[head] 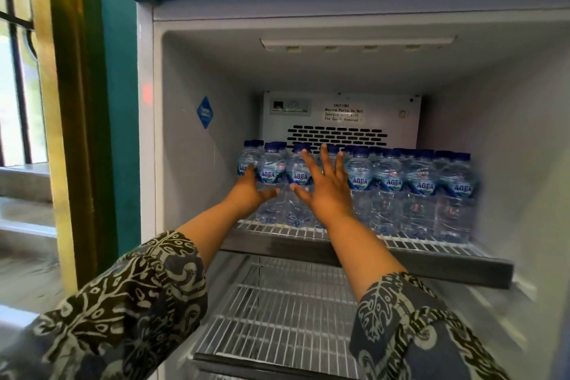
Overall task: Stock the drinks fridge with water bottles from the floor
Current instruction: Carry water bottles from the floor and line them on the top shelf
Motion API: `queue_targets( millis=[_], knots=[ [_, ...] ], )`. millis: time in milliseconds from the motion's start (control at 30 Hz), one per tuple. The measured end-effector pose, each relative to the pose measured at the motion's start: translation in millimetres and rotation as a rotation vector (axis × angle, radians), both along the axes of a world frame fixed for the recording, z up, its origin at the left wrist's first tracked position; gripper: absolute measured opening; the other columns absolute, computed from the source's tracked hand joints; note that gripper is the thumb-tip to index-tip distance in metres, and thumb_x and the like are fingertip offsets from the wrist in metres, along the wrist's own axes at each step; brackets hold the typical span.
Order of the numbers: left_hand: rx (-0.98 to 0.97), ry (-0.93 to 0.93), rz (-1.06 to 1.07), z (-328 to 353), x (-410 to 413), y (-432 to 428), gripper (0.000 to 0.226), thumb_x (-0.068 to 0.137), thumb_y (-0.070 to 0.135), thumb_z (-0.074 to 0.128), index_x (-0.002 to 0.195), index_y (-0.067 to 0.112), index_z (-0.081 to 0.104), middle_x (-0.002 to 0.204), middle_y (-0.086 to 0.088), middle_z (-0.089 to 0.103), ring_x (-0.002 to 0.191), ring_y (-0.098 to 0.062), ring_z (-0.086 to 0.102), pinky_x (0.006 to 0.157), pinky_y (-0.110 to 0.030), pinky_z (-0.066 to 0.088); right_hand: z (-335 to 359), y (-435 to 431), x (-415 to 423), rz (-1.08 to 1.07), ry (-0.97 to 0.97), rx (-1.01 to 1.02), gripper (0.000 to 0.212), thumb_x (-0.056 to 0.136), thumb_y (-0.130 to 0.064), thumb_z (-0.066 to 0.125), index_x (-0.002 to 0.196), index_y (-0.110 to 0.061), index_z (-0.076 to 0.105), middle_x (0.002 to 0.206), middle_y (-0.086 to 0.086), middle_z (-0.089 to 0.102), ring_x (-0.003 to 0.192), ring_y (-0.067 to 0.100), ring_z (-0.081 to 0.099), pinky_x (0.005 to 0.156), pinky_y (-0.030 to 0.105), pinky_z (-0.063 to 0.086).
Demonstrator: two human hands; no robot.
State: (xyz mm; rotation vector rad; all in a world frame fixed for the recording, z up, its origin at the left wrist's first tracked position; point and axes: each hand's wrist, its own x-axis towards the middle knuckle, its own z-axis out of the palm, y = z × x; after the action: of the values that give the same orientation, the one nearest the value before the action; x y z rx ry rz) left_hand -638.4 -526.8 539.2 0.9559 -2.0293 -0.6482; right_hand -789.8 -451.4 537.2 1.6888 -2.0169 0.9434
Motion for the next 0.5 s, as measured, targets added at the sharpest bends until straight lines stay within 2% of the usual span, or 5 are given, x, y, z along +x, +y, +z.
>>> queue_targets(
  millis=[100,233,367,433,500],
  knots=[
    [-0.11,-0.084,0.07,-7.5,8.9,13.3,0.083,0.089,0.032,0.061,0.15,0.01,0.009,0.152,-0.011,0.031,0.136,-0.029,0.036,0.107,-0.038,0.033,1.3,2.6,3.5,0.052,-0.051,-0.106,0.063,0.094,-0.051,0.039,0.149,-0.037,0.01,0.158,-0.004,-0.015,0.143,0.023,-0.025,0.118,0.045,-0.001],
    [-0.3,-0.171,0.148,-28.7,29.2,37.9,0.072,0.094,0.046,0.045,0.151,0.017,0.011,0.152,-0.009,0.033,0.133,-0.029,0.04,0.107,-0.045,0.037,2.8,11.2,11.2,0.134,-0.022,-0.171,0.058,0.095,-0.049,0.039,0.148,-0.033,0.02,0.159,-0.004,-0.007,0.145,0.019,-0.017,0.118,0.045,0.008],
    [-0.39,-0.258,0.186,-49.4,63.2,61.6,0.068,0.095,0.052,0.035,0.15,0.018,0.015,0.149,-0.007,0.038,0.136,-0.024,0.038,0.116,-0.043,0.017,-7.8,27.1,32.8,0.215,0.099,-0.22,0.059,0.095,-0.048,0.041,0.148,-0.029,0.022,0.16,0.0,0.0,0.147,0.023,-0.008,0.119,0.045,0.01],
    [-0.463,-0.274,0.196,-62.3,89.2,72.5,0.075,0.089,0.062,0.025,0.149,0.017,0.02,0.148,-0.006,0.04,0.136,-0.023,0.038,0.116,-0.043,0.015,-25.6,36.6,56.8,0.306,0.097,-0.274,0.061,0.093,-0.051,0.038,0.147,-0.024,0.027,0.159,0.004,0.008,0.147,0.025,-0.002,0.119,0.046,0.013],
    [-0.505,-0.304,0.196,-82.4,121.0,83.1,0.079,0.084,0.062,0.018,0.147,0.016,0.025,0.148,-0.006,0.041,0.139,-0.022,0.034,0.116,-0.042,0.015,-53.7,44.2,87.8,0.4,0.082,-0.292,0.061,0.092,-0.049,0.037,0.146,-0.022,0.031,0.158,0.006,0.015,0.147,0.024,0.003,0.118,0.045,0.015]
  ],
)
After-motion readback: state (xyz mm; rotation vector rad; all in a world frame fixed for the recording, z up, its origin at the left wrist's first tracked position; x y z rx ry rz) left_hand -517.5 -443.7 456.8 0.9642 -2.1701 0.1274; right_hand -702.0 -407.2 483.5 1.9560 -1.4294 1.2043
